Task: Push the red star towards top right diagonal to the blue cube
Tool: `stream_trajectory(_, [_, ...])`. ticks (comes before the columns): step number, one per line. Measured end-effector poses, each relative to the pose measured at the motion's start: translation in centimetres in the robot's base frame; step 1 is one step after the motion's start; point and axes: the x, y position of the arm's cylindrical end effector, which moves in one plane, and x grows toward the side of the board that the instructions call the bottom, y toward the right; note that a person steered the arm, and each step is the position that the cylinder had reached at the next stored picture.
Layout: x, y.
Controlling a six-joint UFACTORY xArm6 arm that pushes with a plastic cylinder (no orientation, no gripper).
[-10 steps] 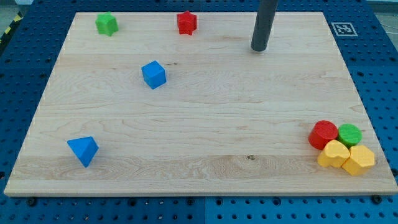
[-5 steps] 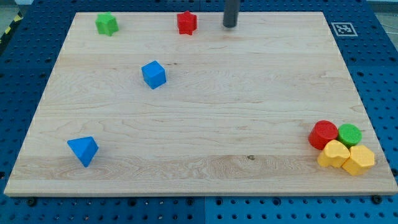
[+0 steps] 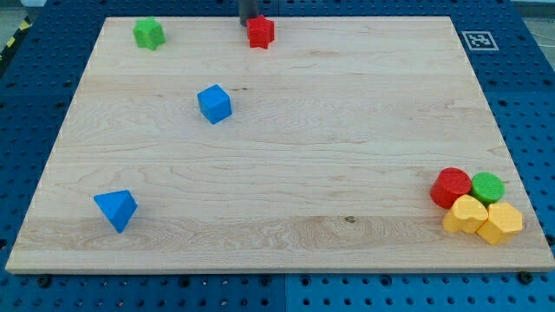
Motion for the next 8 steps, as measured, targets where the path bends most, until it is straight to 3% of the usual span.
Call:
stream_trajectory(5, [3.6,1.0])
stream_trajectory(8, [8.0,2.0])
